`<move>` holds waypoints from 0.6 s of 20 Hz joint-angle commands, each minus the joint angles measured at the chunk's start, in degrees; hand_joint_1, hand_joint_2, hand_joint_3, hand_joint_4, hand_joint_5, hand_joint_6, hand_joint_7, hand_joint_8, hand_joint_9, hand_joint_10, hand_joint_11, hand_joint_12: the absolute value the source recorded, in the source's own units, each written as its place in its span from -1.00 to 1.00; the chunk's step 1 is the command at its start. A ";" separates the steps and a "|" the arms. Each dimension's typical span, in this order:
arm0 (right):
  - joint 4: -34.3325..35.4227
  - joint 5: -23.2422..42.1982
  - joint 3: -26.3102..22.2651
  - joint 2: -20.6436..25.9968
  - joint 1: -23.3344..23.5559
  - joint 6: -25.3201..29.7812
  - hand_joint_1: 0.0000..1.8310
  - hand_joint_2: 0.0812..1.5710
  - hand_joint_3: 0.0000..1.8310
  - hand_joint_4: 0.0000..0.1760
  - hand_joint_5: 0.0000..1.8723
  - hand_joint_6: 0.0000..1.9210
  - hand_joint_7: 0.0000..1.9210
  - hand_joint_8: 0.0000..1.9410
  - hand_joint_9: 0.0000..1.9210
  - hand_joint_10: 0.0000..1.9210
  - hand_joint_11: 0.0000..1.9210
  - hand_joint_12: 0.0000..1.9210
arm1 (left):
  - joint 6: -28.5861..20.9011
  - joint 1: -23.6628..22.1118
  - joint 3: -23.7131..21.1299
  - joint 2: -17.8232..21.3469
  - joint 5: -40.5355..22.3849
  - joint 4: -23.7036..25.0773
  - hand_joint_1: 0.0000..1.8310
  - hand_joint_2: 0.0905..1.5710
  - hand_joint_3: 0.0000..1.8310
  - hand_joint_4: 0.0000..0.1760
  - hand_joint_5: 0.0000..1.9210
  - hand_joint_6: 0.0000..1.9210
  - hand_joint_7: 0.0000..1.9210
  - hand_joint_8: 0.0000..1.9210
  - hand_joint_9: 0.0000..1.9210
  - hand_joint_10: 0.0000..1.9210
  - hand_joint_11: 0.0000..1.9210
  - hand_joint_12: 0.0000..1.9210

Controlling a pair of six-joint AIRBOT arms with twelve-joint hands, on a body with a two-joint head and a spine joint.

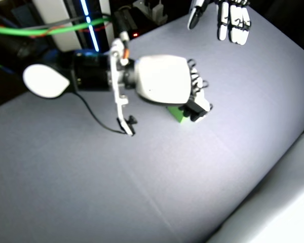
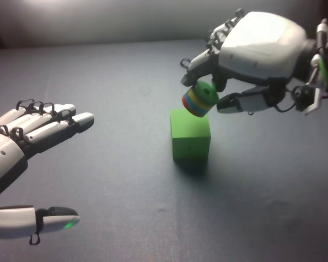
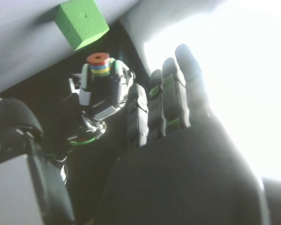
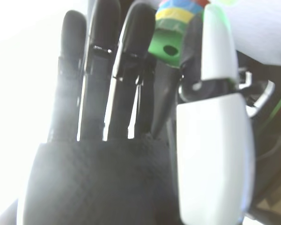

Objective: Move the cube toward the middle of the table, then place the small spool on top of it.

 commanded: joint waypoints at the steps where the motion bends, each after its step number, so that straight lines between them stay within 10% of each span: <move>1: 1.43 4.63 0.32 -0.22 0.64 -0.16 0.42 0.24 -1.00 -1.00 0.32 -0.51 0.39 -0.60 0.15 -0.21 -0.12 0.34 | -0.34 -0.37 0.22 -0.08 -6.48 0.02 -0.15 0.10 -1.00 0.23 -0.78 -1.00 -0.85 -1.00 -0.86 -1.00 -1.00 -0.44; 4: 1.31 3.03 1.17 -1.48 0.64 -0.39 0.40 0.24 -1.00 -1.00 0.30 -0.53 0.36 -0.42 0.22 -0.40 -0.15 0.42 | -0.47 -0.38 0.29 -0.02 -6.48 0.14 -0.14 0.10 -1.00 0.17 -0.77 -1.00 -0.85 -1.00 -0.87 -1.00 -1.00 -0.46; 9: 0.98 1.25 2.16 -2.92 0.65 -0.84 0.41 0.29 -1.00 -1.00 0.41 -0.87 0.14 0.10 0.05 0.46 -0.08 0.90 | -0.77 -0.40 0.46 -0.25 -6.46 0.18 -0.14 0.10 -1.00 0.20 -0.77 -1.00 -0.84 -1.00 -0.85 -0.99 -0.98 -0.46; 12: 0.98 0.86 2.31 -3.31 0.74 -1.12 0.33 0.20 -1.00 -1.00 0.45 -0.68 0.17 0.10 0.08 0.69 0.05 1.00 | -0.79 -0.42 0.46 -0.26 -6.46 0.19 -0.14 0.10 -1.00 0.15 -0.76 -1.00 -0.84 -1.00 -0.85 -1.00 -0.98 -0.46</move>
